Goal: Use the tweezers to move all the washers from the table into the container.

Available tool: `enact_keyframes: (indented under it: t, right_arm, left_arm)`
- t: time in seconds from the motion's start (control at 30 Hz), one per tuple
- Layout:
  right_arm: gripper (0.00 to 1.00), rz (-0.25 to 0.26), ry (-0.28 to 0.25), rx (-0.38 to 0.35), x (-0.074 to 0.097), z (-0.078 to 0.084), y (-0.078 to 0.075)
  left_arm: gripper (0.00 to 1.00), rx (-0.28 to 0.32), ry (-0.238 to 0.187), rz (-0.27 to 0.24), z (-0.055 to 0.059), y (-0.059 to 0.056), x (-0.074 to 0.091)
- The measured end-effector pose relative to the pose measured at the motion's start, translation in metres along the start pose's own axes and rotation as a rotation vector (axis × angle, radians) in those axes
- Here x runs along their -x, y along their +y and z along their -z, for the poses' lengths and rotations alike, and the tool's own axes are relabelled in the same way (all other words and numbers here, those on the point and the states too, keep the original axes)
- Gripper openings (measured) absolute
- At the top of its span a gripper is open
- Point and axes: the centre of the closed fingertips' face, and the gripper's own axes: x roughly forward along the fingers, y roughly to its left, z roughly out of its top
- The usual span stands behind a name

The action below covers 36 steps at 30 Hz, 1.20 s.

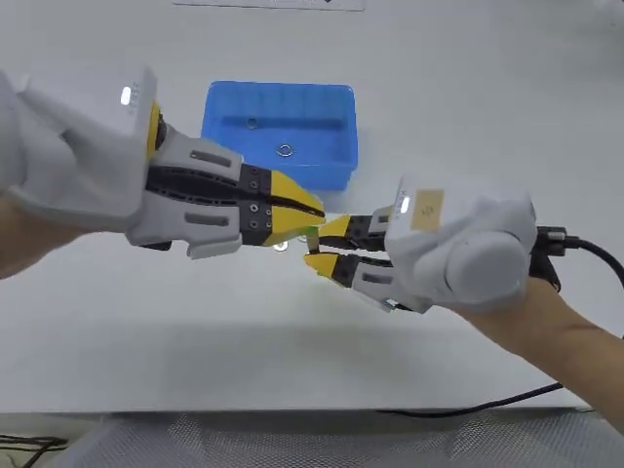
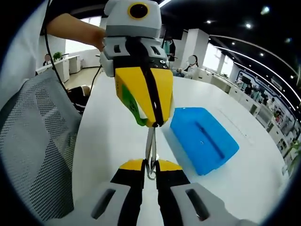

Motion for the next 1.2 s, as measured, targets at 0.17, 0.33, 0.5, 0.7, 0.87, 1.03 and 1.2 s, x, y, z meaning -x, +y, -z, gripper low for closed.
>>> enact_keyframes:
  t: [0.17,0.33,0.5,0.7,0.87,1.03,1.2]
  right_arm:
    - [0.11,-0.008,0.001,-0.021,-0.002,0.004,0.0]
    - [0.11,-0.011,0.005,-0.029,-0.005,0.008,0.0]
    - [0.11,-0.019,0.009,-0.033,-0.007,0.011,0.0]
    - [0.11,-0.019,0.009,-0.038,-0.008,0.013,-0.001]
    - [0.12,-0.024,0.014,-0.049,-0.009,0.013,-0.002]
    - [0.14,-0.052,0.03,-0.055,-0.012,0.017,0.0]
    - [0.14,-0.1,0.018,-0.05,-0.012,0.016,-0.001]
  left_arm:
    - [0.05,0.008,0.004,0.009,0.003,0.0,-0.003]
    - [0.05,0.012,0.01,0.013,0.007,0.001,-0.005]
    - [0.05,0.022,0.01,0.014,0.011,0.002,-0.008]
    - [0.05,0.031,0.007,0.011,0.012,0.004,-0.009]
    - [0.05,0.041,0.006,0.012,0.012,0.004,-0.008]
    - [0.05,0.056,0.007,0.018,0.013,0.004,-0.008]
    - [0.05,0.065,0.006,0.016,0.014,0.006,-0.007]
